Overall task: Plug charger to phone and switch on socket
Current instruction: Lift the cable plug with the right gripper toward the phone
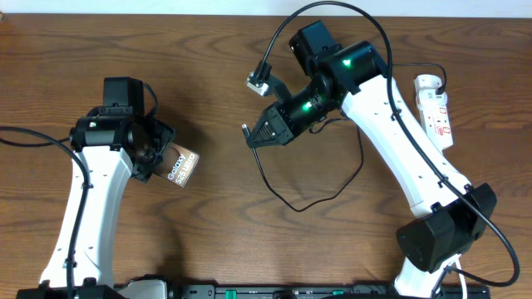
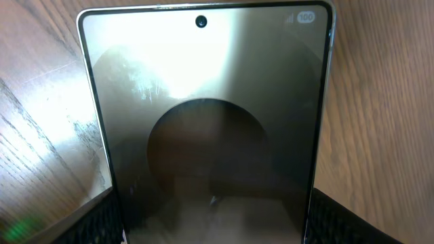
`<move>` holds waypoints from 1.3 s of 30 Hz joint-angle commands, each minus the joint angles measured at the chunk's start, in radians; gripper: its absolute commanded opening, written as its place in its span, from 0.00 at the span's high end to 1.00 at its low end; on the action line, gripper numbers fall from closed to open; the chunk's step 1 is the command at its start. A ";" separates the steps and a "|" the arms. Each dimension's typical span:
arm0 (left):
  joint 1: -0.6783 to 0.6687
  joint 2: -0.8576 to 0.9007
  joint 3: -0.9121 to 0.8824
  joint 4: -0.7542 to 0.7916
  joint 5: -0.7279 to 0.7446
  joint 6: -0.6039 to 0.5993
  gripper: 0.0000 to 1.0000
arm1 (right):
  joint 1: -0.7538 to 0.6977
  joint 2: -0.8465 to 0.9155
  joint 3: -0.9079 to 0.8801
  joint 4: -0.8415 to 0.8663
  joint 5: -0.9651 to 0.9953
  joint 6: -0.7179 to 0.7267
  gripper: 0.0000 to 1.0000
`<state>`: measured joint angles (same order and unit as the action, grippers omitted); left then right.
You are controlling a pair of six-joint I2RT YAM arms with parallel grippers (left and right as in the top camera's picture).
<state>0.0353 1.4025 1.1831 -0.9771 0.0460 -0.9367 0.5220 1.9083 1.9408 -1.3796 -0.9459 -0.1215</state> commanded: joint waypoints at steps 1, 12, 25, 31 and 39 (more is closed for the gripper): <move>-0.003 -0.005 -0.002 -0.002 0.002 0.055 0.93 | 0.005 -0.004 -0.040 0.003 -0.049 -0.052 0.99; -0.003 -0.005 -0.002 0.067 0.138 0.185 0.92 | 0.005 0.006 -0.152 0.063 -0.075 -0.045 0.99; -0.003 -0.005 -0.002 0.066 0.208 0.313 0.93 | 0.075 0.101 -0.161 0.050 -0.082 -0.069 0.99; -0.003 -0.005 -0.002 0.060 0.209 0.400 0.93 | 0.113 0.134 -0.161 0.043 -0.074 -0.085 0.99; -0.003 -0.005 -0.002 0.043 0.285 0.470 0.93 | 0.145 0.142 -0.163 0.052 -0.074 -0.093 0.99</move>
<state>0.0353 1.4025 1.1831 -0.9344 0.2611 -0.5327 0.6495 2.0392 1.7828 -1.3334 -0.9955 -0.1917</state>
